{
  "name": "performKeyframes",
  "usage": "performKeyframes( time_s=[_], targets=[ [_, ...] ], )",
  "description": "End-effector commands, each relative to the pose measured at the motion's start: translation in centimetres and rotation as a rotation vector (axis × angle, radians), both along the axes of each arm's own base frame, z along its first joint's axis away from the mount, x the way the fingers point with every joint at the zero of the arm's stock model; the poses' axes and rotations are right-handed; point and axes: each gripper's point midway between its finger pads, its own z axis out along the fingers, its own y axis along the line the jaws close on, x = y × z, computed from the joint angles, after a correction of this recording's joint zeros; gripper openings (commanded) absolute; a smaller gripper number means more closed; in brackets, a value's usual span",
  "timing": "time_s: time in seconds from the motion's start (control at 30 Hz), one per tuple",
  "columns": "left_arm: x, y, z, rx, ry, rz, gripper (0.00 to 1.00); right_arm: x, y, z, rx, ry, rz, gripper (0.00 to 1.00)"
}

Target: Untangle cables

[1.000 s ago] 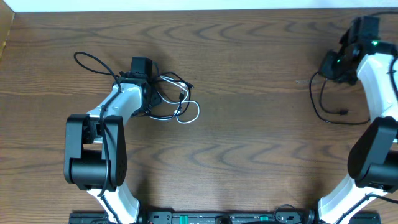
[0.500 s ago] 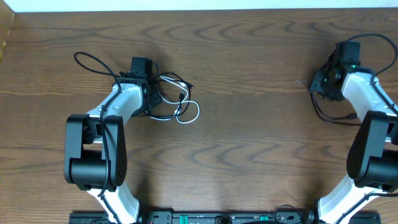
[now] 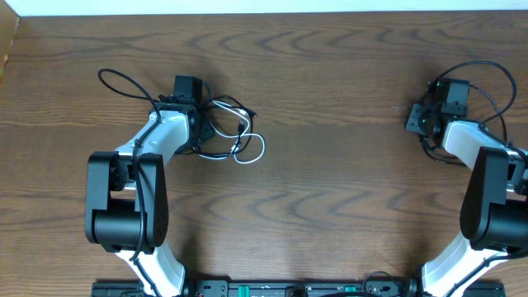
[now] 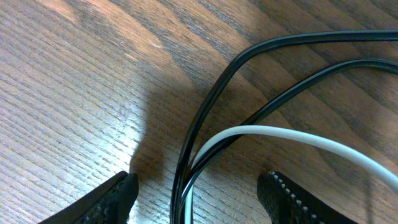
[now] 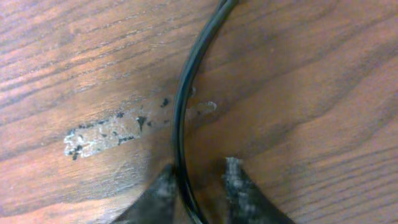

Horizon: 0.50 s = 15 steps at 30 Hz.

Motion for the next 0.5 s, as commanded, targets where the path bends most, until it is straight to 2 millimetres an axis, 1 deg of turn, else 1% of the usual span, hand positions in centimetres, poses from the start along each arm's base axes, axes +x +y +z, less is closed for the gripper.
performKeyframes(
  time_s=[0.0, 0.1, 0.2, 0.27, 0.4, 0.47],
  targets=[
    [-1.8, -0.2, -1.9, -0.017, 0.075, -0.01, 0.68, -1.7, 0.7, -1.8, 0.01, 0.06, 0.033, 0.01],
    [-2.0, -0.2, -2.0, -0.017, 0.077, -0.01, 0.68, -1.8, -0.2, -1.6, -0.023, 0.064, 0.01, 0.01],
    [-2.1, -0.2, -2.1, -0.017, 0.08, -0.01, 0.68, -2.0, -1.2, -0.3, -0.037, 0.05, -0.016, 0.01],
    [-2.1, -0.2, -2.1, -0.017, 0.08, -0.01, 0.68, -2.2, -2.1, 1.1, -0.059, 0.036, -0.041, 0.01],
    [-2.1, -0.2, -2.1, -0.018, 0.08, -0.01, 0.68, -3.2, -4.3, 4.8, -0.168, 0.009, -0.118, 0.01],
    [-2.1, -0.3, -2.1, -0.02, 0.079, -0.01, 0.68, -3.7, -5.3, 6.3, -0.211, -0.005, -0.164, 0.01]
  ],
)
